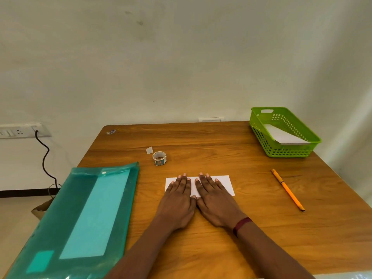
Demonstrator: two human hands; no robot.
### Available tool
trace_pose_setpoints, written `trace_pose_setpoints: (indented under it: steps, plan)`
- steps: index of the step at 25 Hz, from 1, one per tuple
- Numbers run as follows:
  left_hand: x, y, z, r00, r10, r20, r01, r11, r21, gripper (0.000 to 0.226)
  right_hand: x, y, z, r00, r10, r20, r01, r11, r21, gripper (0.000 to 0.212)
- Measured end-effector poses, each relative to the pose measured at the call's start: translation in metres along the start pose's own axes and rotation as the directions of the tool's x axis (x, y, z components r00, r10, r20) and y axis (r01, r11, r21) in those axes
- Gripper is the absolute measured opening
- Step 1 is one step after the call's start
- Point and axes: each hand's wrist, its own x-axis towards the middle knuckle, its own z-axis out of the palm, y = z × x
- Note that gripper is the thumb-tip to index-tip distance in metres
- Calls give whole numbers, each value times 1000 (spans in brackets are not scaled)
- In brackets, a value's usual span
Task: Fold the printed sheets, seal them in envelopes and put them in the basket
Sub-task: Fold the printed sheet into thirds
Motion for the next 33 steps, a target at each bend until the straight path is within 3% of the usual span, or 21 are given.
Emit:
trace_pose_setpoints:
  steps: [6, 33]
  plan:
    - [-2, -3, -2, 996, -93, -2, 93, 996, 6, 75, -5, 20, -2, 992, 129, 13, -129, 991, -18, 92]
    - [-2, -12, 2, 974, -223, -27, 222, 974, -48, 83, -13, 39, -5, 965, 259, 43, -259, 966, -7, 89]
